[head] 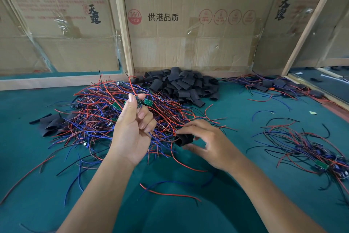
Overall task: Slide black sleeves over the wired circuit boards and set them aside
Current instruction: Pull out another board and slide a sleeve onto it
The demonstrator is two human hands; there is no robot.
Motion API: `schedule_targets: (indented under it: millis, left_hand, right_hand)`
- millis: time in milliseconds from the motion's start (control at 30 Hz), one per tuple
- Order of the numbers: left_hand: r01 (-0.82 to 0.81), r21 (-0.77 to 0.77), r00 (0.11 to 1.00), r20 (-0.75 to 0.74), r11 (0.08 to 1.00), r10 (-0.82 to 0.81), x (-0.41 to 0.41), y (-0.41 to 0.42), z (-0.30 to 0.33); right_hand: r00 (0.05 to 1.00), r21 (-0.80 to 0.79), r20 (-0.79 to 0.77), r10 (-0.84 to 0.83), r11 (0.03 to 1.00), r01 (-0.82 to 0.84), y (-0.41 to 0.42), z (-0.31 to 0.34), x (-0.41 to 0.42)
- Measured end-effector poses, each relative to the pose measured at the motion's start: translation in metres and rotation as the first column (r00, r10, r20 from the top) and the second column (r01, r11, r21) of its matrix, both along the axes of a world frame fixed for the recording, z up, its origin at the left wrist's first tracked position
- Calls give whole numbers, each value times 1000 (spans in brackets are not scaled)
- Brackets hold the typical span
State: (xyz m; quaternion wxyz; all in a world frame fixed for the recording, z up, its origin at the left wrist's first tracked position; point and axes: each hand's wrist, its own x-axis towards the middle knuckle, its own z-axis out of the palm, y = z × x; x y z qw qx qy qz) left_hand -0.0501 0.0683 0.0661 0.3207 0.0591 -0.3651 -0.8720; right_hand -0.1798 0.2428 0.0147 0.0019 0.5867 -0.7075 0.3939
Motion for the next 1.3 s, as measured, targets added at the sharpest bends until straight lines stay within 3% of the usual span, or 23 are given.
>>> schedule_targets:
  millis: [400, 533, 900, 1067, 1300]
  left_hand:
    - [-89, -98, 995, 25, 991, 92, 1, -2, -2]
    - [-100, -123, 994, 30, 987, 104, 2, 1, 1]
    - [-138, -159, 989, 33, 978, 145, 4, 2, 3]
    - [-155, -181, 986, 26, 971, 162, 4, 1, 4]
    - [-171, -245, 983, 19, 954, 181, 4, 4, 4]
  right_hand:
    - [998, 109, 41, 55, 992, -59, -3, -1, 5]
    - [988, 81, 135, 82, 992, -93, -4, 0, 9]
    - [991, 103, 110, 73, 991, -84, -5, 0, 14]
    - [981, 115, 172, 90, 987, -111, -3, 2, 12]
    - [994, 144, 79, 76, 986, -87, -6, 0, 15]
